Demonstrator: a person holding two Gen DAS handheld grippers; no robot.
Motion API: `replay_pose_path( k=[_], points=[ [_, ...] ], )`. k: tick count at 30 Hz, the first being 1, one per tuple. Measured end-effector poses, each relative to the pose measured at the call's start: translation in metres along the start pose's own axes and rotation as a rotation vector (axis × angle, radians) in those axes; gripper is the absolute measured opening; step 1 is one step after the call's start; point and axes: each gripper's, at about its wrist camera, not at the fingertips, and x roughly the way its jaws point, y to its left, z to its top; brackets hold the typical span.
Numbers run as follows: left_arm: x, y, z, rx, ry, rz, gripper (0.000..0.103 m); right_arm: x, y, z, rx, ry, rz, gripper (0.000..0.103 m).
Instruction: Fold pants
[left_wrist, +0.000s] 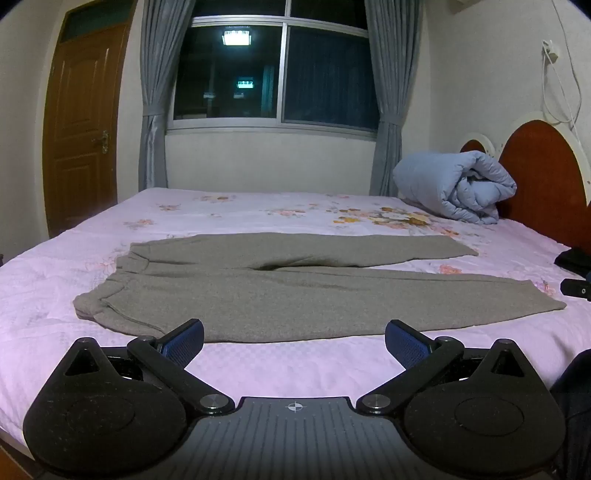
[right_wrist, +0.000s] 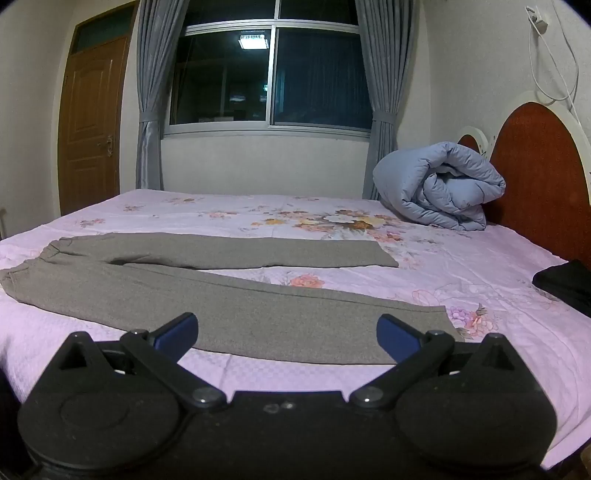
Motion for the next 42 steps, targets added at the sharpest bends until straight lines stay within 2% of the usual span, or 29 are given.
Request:
replay_pose_path(
  k=[38,42],
  points=[
    [-0.002,0.002,0.001,-0.003,0.012,0.001,0.103,-0.001,0.003,0.000,0.000,0.002,-0.001,0.097],
    [0.003,0.010,0.000,-0.021,0.037,0.030,0.103,-0.001,0.002,0.001,0.010,0.001,-0.002,0.097]
  ],
)
